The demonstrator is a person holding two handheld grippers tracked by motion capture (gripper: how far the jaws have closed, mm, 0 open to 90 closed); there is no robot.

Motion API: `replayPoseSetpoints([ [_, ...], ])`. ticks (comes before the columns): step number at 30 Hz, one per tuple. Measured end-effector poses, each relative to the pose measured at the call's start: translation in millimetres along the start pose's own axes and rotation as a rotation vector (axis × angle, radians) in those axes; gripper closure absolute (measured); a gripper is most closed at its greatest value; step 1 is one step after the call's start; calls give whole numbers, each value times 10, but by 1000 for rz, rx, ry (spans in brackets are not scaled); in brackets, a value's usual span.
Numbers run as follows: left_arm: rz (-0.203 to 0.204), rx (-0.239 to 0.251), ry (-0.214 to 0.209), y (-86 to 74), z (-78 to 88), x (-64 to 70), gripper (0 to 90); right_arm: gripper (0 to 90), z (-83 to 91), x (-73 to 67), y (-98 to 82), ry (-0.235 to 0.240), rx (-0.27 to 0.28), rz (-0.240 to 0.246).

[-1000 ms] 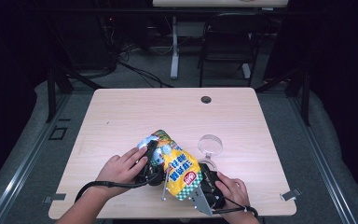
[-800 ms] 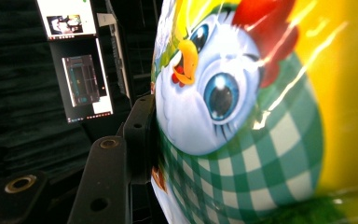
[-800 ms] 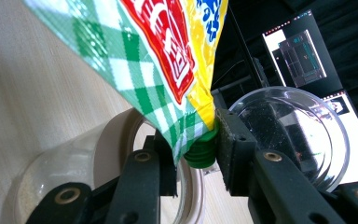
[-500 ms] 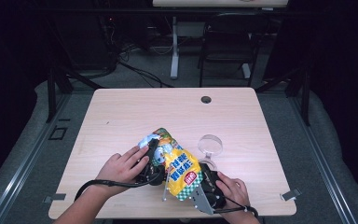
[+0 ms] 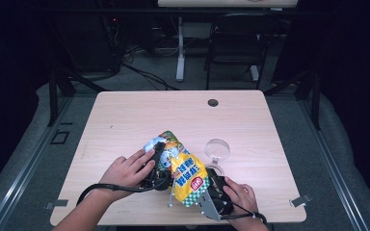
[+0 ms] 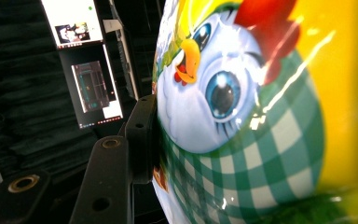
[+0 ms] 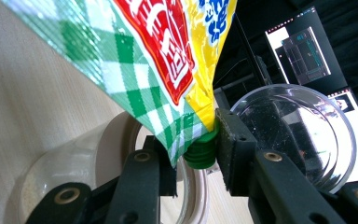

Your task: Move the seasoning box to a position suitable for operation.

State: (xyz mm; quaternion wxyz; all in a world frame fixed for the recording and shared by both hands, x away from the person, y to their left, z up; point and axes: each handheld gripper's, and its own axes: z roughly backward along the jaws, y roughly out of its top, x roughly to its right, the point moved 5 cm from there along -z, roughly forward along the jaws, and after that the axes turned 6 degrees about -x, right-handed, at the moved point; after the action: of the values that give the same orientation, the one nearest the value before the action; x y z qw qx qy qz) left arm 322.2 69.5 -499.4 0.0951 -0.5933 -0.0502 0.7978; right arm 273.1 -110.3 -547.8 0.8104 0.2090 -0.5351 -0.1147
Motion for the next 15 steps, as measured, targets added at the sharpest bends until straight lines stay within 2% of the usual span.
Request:
replayPoseSetpoints([
  [15, -30, -7, 28, 14, 16, -32, 568, 710, 1, -4, -2, 3, -3, -16],
])
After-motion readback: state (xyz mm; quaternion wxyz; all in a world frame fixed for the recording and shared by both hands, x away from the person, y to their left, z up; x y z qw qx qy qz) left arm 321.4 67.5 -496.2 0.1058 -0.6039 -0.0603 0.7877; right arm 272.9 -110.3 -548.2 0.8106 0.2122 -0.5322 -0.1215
